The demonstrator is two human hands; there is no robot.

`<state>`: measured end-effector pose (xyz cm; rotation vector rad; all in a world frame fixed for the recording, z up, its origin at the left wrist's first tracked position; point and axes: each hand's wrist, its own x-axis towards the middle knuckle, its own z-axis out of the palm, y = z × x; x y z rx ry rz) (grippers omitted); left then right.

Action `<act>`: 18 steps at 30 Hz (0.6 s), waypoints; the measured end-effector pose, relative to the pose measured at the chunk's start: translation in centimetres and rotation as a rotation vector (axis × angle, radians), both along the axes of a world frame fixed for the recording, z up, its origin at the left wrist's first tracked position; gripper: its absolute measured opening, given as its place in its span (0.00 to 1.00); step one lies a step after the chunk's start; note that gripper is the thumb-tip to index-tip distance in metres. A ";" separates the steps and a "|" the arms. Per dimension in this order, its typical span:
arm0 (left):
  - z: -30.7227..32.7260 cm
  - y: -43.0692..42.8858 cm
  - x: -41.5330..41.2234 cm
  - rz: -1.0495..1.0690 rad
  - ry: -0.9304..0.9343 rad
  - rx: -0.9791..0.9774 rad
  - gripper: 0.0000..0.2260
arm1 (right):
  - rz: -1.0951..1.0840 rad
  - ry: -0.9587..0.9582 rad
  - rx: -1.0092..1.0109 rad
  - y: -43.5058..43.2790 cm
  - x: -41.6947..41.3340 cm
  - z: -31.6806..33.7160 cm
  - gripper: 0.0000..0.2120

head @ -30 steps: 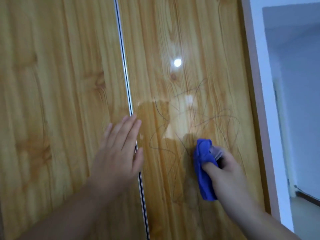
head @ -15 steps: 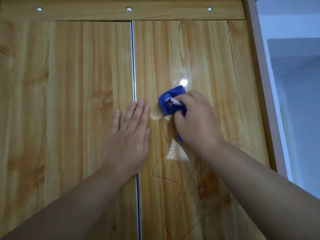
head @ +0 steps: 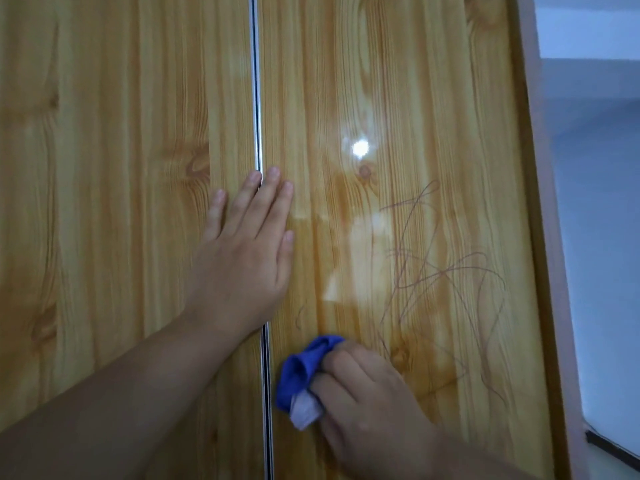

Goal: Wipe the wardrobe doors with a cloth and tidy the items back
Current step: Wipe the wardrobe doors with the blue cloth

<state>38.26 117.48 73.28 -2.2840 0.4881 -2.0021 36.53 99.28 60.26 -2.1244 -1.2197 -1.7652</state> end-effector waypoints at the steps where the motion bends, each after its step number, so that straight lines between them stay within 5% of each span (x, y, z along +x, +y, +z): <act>1: 0.0 0.0 0.0 0.001 -0.002 0.000 0.26 | 0.002 0.014 -0.049 -0.4 -0.1 -0.4 0.02; 7: 0.0 -0.2 -0.4 -0.016 0.016 -0.007 0.26 | -0.067 -0.030 -0.166 -2.5 -0.4 4.2 0.05; 14: 0.0 -0.2 -0.4 -0.033 0.000 0.004 0.25 | -0.186 -0.140 0.281 -5.4 -0.7 16.4 0.11; 18: 0.0 0.2 -0.5 -0.195 -0.005 -0.070 0.25 | -0.139 -0.161 0.370 -3.0 -0.3 15.9 0.13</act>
